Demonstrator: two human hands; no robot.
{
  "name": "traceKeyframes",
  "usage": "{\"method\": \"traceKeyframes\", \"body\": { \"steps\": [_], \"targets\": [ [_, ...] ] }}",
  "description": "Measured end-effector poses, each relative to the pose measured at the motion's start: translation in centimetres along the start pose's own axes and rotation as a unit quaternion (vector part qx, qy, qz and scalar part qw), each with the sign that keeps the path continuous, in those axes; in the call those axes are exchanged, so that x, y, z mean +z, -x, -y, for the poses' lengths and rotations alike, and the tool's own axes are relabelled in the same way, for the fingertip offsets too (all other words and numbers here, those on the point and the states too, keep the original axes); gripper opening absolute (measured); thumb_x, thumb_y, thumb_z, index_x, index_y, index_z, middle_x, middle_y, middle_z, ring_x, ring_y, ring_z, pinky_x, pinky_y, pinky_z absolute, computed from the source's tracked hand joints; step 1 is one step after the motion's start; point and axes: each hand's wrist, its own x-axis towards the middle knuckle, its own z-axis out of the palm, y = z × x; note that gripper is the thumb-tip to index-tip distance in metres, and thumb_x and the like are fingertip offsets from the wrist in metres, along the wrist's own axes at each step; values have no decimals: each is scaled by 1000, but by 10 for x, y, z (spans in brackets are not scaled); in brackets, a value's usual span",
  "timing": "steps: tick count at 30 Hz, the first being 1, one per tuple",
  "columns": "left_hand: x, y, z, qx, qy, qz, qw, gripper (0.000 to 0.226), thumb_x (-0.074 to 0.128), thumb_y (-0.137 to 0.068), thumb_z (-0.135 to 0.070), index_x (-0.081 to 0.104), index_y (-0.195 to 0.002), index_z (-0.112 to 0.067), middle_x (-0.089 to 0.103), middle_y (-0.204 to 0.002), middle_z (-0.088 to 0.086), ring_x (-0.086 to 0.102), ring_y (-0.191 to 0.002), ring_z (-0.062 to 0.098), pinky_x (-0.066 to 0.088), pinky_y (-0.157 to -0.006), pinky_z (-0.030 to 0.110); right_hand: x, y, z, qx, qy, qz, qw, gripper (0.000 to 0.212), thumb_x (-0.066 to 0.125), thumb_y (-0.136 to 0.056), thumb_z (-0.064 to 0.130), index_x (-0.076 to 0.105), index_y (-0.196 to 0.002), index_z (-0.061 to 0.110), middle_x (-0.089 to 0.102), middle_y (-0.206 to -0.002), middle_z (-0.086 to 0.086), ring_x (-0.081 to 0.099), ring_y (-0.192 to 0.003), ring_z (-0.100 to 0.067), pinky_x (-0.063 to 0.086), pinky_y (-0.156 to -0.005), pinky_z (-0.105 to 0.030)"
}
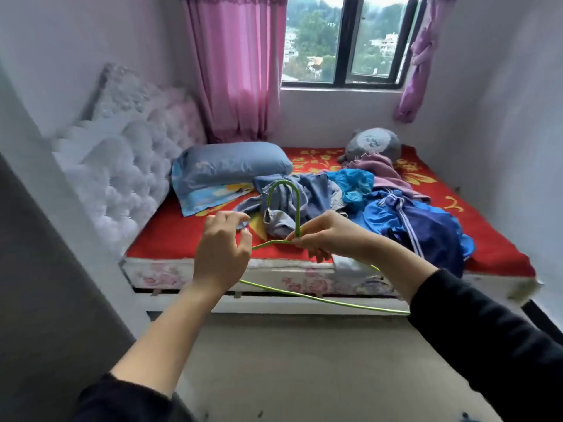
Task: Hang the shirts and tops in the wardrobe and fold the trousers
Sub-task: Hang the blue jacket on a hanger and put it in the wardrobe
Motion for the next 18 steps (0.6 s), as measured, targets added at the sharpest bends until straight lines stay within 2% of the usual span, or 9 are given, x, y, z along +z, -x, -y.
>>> {"method": "traceKeyframes", "body": {
  "steps": [3, 5, 7, 9, 11, 15, 18],
  "targets": [
    [84, -22, -46, -1, 18, 67, 998, 33, 44, -85, -23, 64, -109, -13, 62, -110, 8, 48, -109, 25, 35, -92, 31, -53, 17, -58, 49, -4, -26, 998, 13, 66, -89, 18, 75, -95, 10, 54, -56, 1, 47, -50, -10, 40, -49, -20],
    [133, -37, -78, 1, 38, 90, 995, 31, 46, -87, -22, 64, -111, -13, 61, -112, 10, 48, -111, 25, 36, -94, 34, -90, 26, -93, 80, 3, -45, 996, 17, 65, -91, 22, 73, -98, 8, 52, -51, 13, 44, -45, -3, 34, -48, -13],
    [178, -48, -109, 1, 55, 115, 992, 28, 48, -89, -20, 64, -111, -14, 60, -112, 9, 47, -113, 26, 37, -94, 35, -124, 33, -126, 107, 30, -70, 991, 28, 64, -91, 30, 72, -97, 3, 53, -57, 13, 44, -43, 3, 31, -47, -9],
    [220, -58, -135, 5, 58, 145, 988, 27, 50, -90, -18, 64, -112, -14, 60, -113, 8, 46, -113, 25, 36, -96, 34, -154, 40, -160, 133, 25, -94, 986, 42, 63, -91, 35, 66, -92, -7, 43, -58, 3, 34, -40, -1, 27, -43, -12],
    [257, -68, -155, 11, 61, 172, 983, 28, 48, -89, -20, 64, -112, -14, 60, -114, 8, 46, -112, 24, 36, -96, 33, -183, 44, -194, 170, 1, -120, 978, 43, 62, -91, 35, 63, -88, -8, 33, -53, 5, 26, -40, -4, 22, -40, -17],
    [322, -92, -184, 16, 60, 218, 974, 30, 47, -91, -22, 62, -115, -14, 57, -118, 7, 43, -115, 24, 33, -98, 32, -232, 41, -254, 225, -19, -166, 960, 37, 60, -93, 33, 69, -92, -3, 32, -44, 12, 28, -40, -7, 23, -40, -21],
    [372, -115, -193, 17, 55, 249, 967, 29, 47, -92, -21, 61, -116, -15, 56, -116, 6, 42, -116, 23, 33, -97, 33, -262, 29, -296, 247, -19, -195, 949, 34, 59, -93, 33, 71, -89, 1, 39, -49, 7, 35, -47, -10, 29, -45, -22]
  ]
}}
